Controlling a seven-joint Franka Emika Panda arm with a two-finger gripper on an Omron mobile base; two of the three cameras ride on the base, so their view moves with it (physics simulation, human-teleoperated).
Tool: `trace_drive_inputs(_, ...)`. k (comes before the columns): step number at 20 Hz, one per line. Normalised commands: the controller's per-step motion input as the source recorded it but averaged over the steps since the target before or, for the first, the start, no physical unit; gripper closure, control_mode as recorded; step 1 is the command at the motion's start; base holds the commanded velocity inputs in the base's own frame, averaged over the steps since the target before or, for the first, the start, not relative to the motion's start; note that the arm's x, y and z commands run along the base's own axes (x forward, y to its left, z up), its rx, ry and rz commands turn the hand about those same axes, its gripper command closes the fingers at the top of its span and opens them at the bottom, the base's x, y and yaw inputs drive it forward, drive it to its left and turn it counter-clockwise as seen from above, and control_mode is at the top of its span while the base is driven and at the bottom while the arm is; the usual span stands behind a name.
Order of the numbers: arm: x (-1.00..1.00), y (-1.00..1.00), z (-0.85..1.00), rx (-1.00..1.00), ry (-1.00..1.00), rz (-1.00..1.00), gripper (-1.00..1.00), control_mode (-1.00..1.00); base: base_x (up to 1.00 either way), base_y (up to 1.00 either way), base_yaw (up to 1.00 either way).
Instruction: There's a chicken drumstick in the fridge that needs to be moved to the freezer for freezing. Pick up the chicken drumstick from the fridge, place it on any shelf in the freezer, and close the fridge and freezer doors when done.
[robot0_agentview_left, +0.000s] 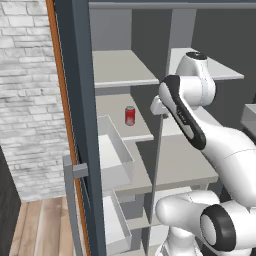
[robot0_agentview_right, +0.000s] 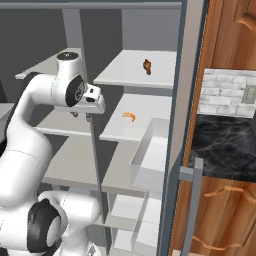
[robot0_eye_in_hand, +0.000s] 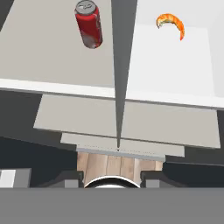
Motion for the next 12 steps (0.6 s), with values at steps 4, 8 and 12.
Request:
trace_drive_inputs(4,-0.36,0.0,0.0,0.0,0.0,0.0,-1.0,-1.0,0.0,0.0,0.0)
trace_drive_inputs(8,-0.92,-0.01,0.0,0.0,-0.06,0.0,-1.0,-1.0,0.0,0.0,0.0)
trace_drive_inputs(12,-0.47,-0.32,0.15,0.0,-0.25,0.0,-1.0,-1.0,0.0,0.0,0.0)
